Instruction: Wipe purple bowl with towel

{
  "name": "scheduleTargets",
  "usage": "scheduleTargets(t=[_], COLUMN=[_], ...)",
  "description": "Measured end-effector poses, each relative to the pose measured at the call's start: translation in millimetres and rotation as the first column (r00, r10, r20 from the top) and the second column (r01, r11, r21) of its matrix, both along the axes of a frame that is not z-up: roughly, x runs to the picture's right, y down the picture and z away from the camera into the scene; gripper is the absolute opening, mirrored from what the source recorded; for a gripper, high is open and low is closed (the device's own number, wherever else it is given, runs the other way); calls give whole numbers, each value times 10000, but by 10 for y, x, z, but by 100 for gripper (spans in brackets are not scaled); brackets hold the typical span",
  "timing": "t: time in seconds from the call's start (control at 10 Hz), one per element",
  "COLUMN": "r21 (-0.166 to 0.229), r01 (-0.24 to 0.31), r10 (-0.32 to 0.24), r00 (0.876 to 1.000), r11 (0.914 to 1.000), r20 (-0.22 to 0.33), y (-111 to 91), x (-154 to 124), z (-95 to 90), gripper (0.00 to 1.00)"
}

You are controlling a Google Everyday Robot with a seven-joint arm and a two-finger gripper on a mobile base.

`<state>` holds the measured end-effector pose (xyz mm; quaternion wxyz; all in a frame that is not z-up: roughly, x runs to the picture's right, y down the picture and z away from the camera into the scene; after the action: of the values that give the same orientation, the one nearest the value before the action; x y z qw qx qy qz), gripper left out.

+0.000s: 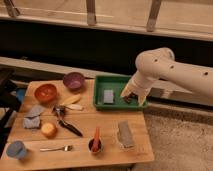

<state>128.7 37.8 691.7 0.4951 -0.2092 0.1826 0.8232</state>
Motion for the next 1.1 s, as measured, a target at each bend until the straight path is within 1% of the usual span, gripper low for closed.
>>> scheduleTargets(t=[0.2,0.3,0.4,0.5,0.9,1.0,1.1], r21=[395,647,1022,1263,1308,1441,1642], r01=[422,593,780,859,841,834,889], r10=[-445,-652,-912,-1061,-1058,-1073,-1187], r00=[9973,9934,9871,9808,9799,9800,9761], r11=[9983,9961,9917,9883,9878,9860,9824], r20=[591,941,1318,1636,1688,1673,1823], y=[-201,-287,-364,-405,-404,-428,-485], x=[-449,-704,-969,-1162,-1167,-1128,-1180], z=[49,49,11,-42,-41,-32,-19], gripper=[65,65,65,65,65,65,65])
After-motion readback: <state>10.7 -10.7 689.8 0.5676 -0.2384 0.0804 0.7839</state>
